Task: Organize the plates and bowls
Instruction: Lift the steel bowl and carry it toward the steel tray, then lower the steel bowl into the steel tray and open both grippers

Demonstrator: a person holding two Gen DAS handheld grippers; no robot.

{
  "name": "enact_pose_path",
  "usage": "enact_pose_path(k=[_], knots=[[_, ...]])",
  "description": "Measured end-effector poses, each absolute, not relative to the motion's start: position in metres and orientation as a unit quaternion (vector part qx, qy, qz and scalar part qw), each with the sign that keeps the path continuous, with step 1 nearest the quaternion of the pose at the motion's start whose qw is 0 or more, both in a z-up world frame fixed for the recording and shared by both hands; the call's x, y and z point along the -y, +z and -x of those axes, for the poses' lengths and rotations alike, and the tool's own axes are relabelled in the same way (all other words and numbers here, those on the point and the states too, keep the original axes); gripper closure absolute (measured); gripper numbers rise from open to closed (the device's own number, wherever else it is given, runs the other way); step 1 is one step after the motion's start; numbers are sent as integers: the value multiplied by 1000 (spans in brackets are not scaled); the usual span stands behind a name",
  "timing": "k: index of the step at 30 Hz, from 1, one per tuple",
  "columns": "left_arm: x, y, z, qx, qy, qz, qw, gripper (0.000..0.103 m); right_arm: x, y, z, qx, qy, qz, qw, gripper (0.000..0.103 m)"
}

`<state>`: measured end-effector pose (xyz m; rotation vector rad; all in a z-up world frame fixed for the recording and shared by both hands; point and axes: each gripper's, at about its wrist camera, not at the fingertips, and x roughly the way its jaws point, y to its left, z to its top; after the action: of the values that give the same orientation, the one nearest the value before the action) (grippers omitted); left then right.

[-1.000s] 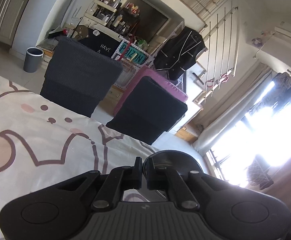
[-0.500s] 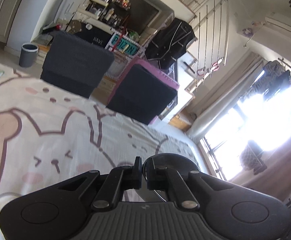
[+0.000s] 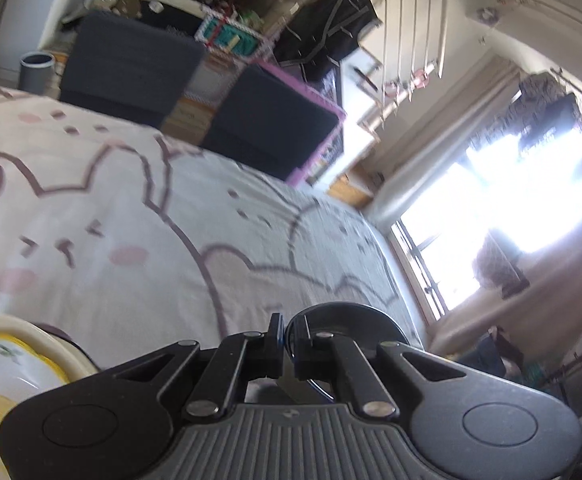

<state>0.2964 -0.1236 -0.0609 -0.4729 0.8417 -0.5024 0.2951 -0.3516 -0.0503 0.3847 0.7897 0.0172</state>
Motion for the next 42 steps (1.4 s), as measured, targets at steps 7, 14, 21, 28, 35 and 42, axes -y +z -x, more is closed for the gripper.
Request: enact_pose_path(k=[7,14,21,28,35,42], knots=[[165,-87,-296,-435,-259,187,842,99,378,-63,-283,-421,-49,-193,885,93],[179,-111,-305,-472,-256,192,822,98,392,-89,-280,-473,-72,-223,849,92],[177,-122,-315,-483,-249,194,816,96,388,-104,-287,-509,-69,-216,830,89],[180,-130,-322,-496,-247,188,811,96,380,-113,-296,-536,-59,-194,819,85],[180,-138,-327,-508,-244,201,801,95,375,-123,-303,-559,-59,-176,808,79],[184,-146,-329,-519,-240,194,797,93,372,-129,-306,-566,-46,-169,806,61]])
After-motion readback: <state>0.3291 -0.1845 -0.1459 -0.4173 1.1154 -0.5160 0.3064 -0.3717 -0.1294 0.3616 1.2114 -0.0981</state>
